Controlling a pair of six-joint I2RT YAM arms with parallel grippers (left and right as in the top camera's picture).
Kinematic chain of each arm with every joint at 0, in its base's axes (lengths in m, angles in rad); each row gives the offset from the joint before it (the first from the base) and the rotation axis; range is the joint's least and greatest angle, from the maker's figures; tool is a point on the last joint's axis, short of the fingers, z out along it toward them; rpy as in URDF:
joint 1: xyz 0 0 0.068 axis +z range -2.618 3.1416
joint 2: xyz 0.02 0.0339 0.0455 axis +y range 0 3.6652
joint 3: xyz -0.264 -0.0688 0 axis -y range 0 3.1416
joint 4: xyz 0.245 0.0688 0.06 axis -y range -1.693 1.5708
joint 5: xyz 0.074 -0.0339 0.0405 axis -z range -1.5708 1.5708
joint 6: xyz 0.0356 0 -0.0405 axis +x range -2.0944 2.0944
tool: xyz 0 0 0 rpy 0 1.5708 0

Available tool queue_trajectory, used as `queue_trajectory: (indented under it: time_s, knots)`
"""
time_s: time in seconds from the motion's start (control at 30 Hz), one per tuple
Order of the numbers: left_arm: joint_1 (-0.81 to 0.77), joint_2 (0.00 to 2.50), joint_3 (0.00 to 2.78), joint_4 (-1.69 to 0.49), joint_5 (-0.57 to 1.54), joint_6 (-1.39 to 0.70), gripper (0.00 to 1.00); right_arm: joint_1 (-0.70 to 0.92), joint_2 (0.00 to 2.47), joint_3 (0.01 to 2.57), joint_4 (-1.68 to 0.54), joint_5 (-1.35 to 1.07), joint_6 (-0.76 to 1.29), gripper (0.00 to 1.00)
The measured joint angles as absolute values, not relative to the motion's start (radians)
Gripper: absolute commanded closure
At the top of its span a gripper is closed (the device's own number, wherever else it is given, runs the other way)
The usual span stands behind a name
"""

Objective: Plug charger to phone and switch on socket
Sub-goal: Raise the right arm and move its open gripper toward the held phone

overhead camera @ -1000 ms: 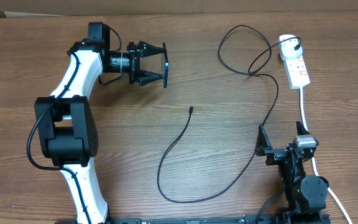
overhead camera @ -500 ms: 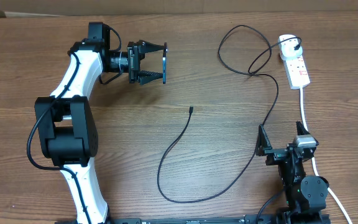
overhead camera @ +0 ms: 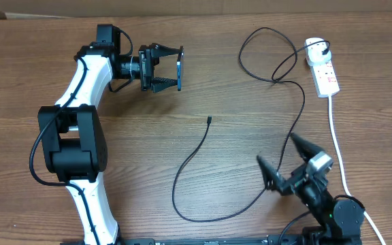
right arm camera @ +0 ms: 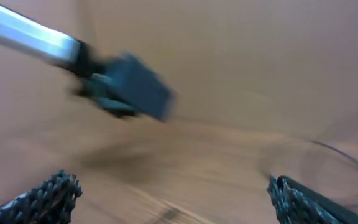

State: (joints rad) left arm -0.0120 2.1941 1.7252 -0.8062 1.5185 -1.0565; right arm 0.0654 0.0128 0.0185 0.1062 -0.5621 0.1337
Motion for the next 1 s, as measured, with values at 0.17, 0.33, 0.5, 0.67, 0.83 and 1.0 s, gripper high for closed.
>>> queue_trajectory:
  time_s: [0.17,0.33,0.5,0.67,0.83,1.0]
  knots:
    - [-0.012,2.194,1.725,-0.806,1.519,-1.057,0.31,0.065,0.013,0.019,0.211,-0.712,0.251,0.00]
    - [-0.012,2.194,1.725,-0.806,1.519,-1.057,0.31,0.065,0.013,0.019,0.382,-0.753,0.333,0.00]
    - [-0.012,2.194,1.725,-0.806,1.519,-1.057,0.32,0.065,0.016,0.054,0.355,-0.713,0.377,0.00]
    - [-0.012,2.194,1.725,-0.806,1.519,-1.057,0.32,0.065,0.097,0.253,0.112,-0.677,0.288,0.00]
    - [-0.012,2.194,1.725,-0.806,1.518,-1.064,0.32,0.065,0.333,0.511,-0.285,-0.644,0.159,0.00]
    - [-0.012,2.194,1.725,-0.806,1.518,-1.068,0.32,0.065,0.623,0.763,-0.587,-0.591,0.110,0.00]
